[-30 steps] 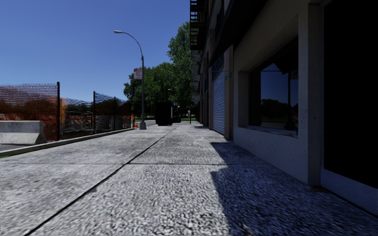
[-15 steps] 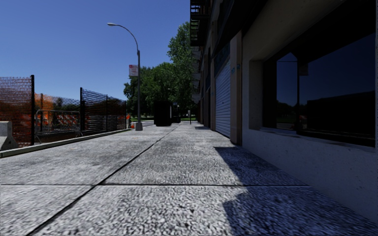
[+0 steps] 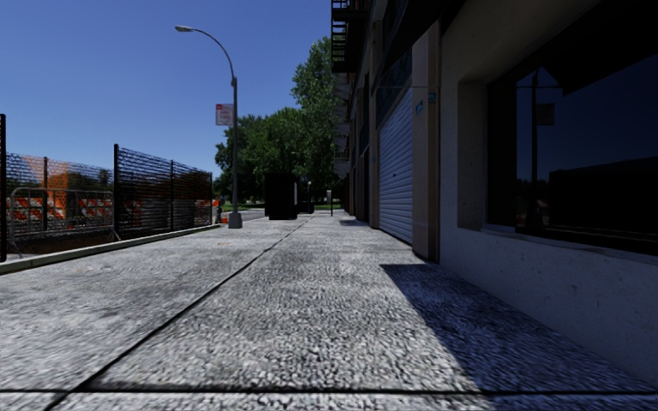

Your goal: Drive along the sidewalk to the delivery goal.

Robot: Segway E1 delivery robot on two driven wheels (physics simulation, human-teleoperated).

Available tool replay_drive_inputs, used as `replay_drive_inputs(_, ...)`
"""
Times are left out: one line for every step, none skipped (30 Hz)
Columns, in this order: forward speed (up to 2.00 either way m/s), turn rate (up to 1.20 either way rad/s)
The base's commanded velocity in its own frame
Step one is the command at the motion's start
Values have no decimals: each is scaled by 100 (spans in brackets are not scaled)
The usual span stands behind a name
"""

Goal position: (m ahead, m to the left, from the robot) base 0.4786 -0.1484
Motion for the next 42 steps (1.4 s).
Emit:
replay_drive_inputs(80, 0)
replay_drive_inputs(75, 0)
replay_drive_inputs(71, 0)
replay_drive_inputs(67, 0)
replay_drive_inputs(67, 0)
replay_drive_inputs(64, 0)
replay_drive_inputs(62, 0)
replay_drive_inputs(60, 0)
replay_drive_inputs(60, 0)
replay_drive_inputs(56, 0)
replay_drive_inputs(44, 0)
replay_drive_inputs(8, 0)
replay_drive_inputs(8, 0)
replay_drive_inputs(0, 0)
replay_drive_inputs(0, 0)
replay_drive_inputs(0, 0)
replay_drive_inputs(0, 0)
replay_drive_inputs(0, 0)
replay_drive_inputs(0, 0)
replay_drive_inputs(0, 0)
replay_drive_inputs(0, 0)
replay_drive_inputs(0, 0)
replay_drive_inputs(0, 0)
replay_drive_inputs(0, 0)
replay_drive_inputs(0, 0)
replay_drive_inputs(0, 0)
replay_drive_inputs(0, 0)
replay_drive_inputs(0, 0)
replay_drive_inputs(0, 0)
replay_drive_inputs(0, 0)
replay_drive_inputs(0, 0)
replay_drive_inputs(0, 0)
replay_drive_inputs(0, 0)
replay_drive_inputs(0, 0)
replay_drive_inputs(0, 0)
replay_drive_inputs(0, 0)
replay_drive_inputs(0, 0)
replay_drive_inputs(0, 0)
replay_drive_inputs(0, 0)
replay_drive_inputs(0, 0)
replay_drive_inputs(0, 0)
replay_drive_inputs(0, 0)
